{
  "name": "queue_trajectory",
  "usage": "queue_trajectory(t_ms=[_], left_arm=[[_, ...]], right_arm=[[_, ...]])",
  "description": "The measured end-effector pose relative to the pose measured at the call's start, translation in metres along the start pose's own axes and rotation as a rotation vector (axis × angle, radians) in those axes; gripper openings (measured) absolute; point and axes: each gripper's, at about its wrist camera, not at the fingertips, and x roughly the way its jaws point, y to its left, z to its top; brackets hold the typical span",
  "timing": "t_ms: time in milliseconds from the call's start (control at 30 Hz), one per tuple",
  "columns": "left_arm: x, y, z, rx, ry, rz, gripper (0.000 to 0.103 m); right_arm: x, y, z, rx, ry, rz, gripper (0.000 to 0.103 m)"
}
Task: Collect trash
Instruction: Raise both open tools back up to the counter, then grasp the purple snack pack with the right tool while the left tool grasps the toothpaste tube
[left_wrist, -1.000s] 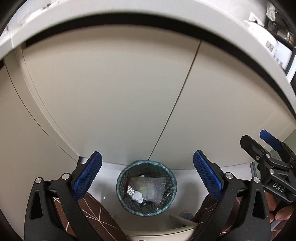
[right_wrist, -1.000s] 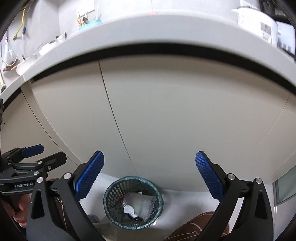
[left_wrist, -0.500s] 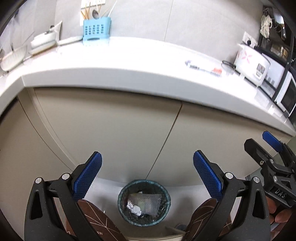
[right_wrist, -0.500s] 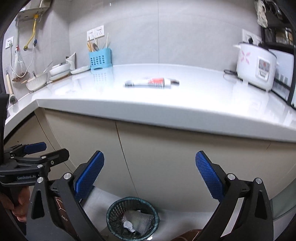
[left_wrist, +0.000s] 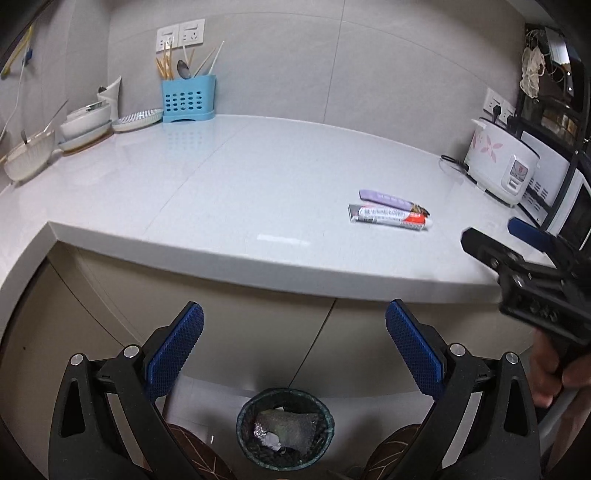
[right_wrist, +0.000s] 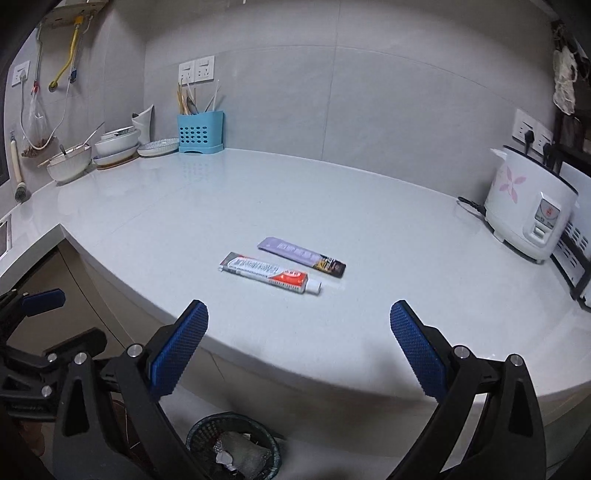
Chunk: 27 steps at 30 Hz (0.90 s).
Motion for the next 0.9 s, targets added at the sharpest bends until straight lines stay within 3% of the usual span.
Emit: queue_trajectory(t_ms=[300,600,900], left_arm=[[0.020,0.005,0.022,-0.016,0.031,0.001,0.097],[0.035,0.013,0.031,-0.013,0.045,-0.006,0.097],[0.046,0.015,0.033,-0.013,0.061,-0.014,0.097]], right_arm=[[0.078,-0.004,0.064,-0.115,0.191,0.093,0.085],[0.151,-0.001,0.073,-0.170,0.352,0.092,0.075],[0.172,-0.016,0.072,-0.055,0.440,0.138,0.055]])
